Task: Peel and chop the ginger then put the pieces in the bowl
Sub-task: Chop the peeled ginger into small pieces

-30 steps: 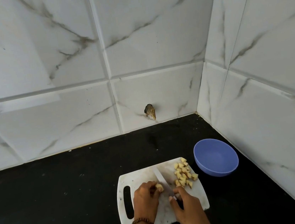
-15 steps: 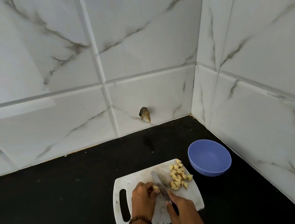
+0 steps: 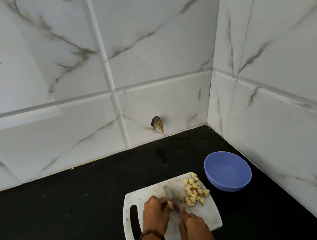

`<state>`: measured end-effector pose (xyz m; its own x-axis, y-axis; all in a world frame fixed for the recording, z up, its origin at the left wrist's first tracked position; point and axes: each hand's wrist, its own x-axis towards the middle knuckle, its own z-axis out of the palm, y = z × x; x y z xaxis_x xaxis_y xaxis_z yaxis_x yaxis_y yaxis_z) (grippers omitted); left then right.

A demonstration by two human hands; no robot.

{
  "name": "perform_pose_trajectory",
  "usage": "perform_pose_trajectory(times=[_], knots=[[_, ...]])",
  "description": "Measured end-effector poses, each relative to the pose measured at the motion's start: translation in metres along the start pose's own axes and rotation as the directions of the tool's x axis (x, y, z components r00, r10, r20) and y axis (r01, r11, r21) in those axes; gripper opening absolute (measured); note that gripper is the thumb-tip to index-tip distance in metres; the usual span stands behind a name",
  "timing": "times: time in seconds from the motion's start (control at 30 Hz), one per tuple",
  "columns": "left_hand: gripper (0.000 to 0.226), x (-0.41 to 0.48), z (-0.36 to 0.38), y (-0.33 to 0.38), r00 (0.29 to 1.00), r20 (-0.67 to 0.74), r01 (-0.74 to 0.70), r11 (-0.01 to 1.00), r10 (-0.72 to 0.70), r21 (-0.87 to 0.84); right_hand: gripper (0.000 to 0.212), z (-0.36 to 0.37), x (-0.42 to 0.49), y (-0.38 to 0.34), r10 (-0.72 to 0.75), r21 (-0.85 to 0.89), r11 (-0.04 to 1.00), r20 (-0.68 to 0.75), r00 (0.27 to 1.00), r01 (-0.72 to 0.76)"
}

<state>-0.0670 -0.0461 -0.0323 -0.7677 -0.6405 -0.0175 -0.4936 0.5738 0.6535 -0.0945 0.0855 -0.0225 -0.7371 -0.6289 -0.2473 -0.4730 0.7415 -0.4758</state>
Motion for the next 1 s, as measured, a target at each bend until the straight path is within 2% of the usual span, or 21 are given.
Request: perform_pose_trajectory(times=[0.03, 0.1, 0.2, 0.23, 0.3, 0.33, 0.37, 0.4, 0.43, 0.47, 0.57, 0.73, 1.0], knots=[[0.014, 0.001, 0.000, 0.000, 1.000, 0.006, -0.005, 1.000, 0.004, 0.004, 0.042, -0.002, 0.007, -0.002, 0.062, 0.031, 0.998, 0.021, 0.998, -0.063], [0.014, 0.001, -0.002, 0.001, 1.000, 0.013, -0.009, 1.000, 0.009, 0.006, 0.050, -0.009, 0.015, -0.002, 0.233, 0.132, 0.956, 0.193, 0.953, -0.261], [0.016, 0.001, -0.002, 0.000, 1.000, 0.010, -0.006, 1.000, 0.006, 0.000, 0.064, -0.015, 0.015, -0.004, 0.236, 0.198, 0.919, 0.412, 0.880, -0.339], [0.017, 0.000, -0.002, -0.001, 1.000, 0.005, -0.002, 1.000, 0.002, -0.007, 0.065, -0.019, 0.019, -0.009, 0.270, 0.216, 0.899, 0.414, 0.870, -0.382], [0.017, -0.001, -0.003, 0.000, 1.000, -0.001, 0.001, 0.999, -0.001, -0.032, 0.063, -0.026, 0.022, -0.019, 0.362, 0.205, 0.877, 0.315, 0.877, -0.435], [0.015, -0.002, -0.004, 0.000, 1.000, -0.002, 0.002, 0.999, -0.002, -0.044, 0.061, -0.029, 0.019, -0.027, 0.355, 0.115, 0.905, 0.323, 0.877, -0.409], [0.014, -0.002, -0.005, 0.001, 1.000, -0.003, 0.008, 0.999, -0.008, -0.050, 0.058, -0.025, 0.013, -0.026, 0.280, 0.049, 0.951, 0.281, 0.918, -0.305], [0.014, -0.002, -0.005, 0.001, 1.000, -0.007, 0.017, 0.998, -0.017, -0.058, 0.051, -0.018, 0.007, -0.019, 0.173, 0.039, 0.983, 0.168, 0.971, -0.182], [0.014, -0.003, -0.006, 0.002, 1.000, -0.012, 0.026, 0.997, -0.027, -0.069, 0.044, -0.010, 0.001, -0.011, 0.085, 0.034, 0.996, 0.080, 0.993, -0.088], [0.013, -0.003, -0.007, 0.003, 0.999, -0.017, 0.032, 0.996, -0.034, -0.080, 0.041, -0.006, -0.005, -0.006, 0.066, 0.021, 0.998, 0.058, 0.996, -0.067], [0.009, -0.005, -0.008, 0.005, 0.998, -0.023, 0.052, 0.992, -0.055, -0.115, 0.043, -0.004, -0.013, 0.001, 0.031, -0.037, 0.999, 0.088, 0.996, -0.028], [0.007, -0.008, -0.009, 0.007, 0.996, -0.045, 0.064, 0.988, -0.071, -0.142, 0.049, -0.008, -0.024, 0.006, 0.074, -0.122, 0.991, 0.196, 0.978, -0.051], [0.020, -0.011, -0.011, 0.010, 0.994, -0.060, 0.079, 0.981, -0.091, -0.180, 0.066, -0.025, -0.034, 0.010, 0.117, -0.217, 0.975, 0.285, 0.951, -0.055]])
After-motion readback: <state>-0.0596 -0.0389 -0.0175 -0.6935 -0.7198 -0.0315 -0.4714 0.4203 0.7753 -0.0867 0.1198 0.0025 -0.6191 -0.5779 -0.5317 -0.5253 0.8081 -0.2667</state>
